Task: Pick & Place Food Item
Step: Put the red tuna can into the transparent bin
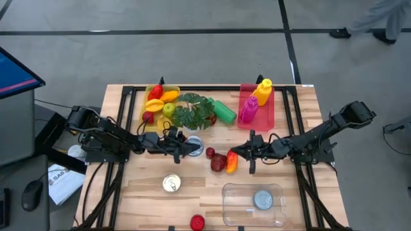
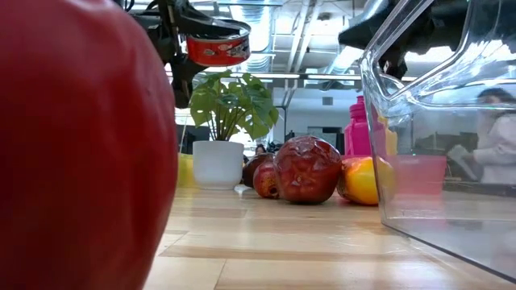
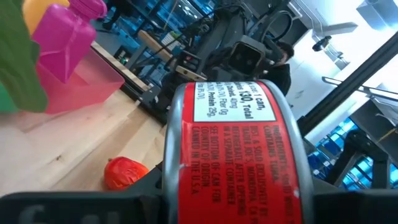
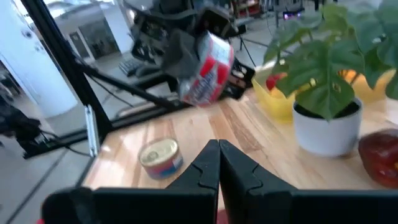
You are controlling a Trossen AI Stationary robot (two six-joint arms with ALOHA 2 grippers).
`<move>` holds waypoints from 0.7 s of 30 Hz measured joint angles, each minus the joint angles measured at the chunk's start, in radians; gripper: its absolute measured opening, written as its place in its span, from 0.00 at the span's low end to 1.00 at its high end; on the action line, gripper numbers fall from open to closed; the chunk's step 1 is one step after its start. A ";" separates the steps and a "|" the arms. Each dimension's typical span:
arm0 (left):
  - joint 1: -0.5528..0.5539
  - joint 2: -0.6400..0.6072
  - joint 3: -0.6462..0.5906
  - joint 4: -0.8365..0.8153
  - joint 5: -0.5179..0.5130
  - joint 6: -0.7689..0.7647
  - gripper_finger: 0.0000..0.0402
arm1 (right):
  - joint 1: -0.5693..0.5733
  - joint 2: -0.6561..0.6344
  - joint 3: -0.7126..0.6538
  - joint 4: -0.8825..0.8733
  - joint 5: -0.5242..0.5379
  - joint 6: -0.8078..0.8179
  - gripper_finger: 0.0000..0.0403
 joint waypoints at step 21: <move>0.052 0.000 0.000 -0.001 -0.007 0.002 0.29 | -0.036 0.000 0.000 0.040 0.028 0.066 0.39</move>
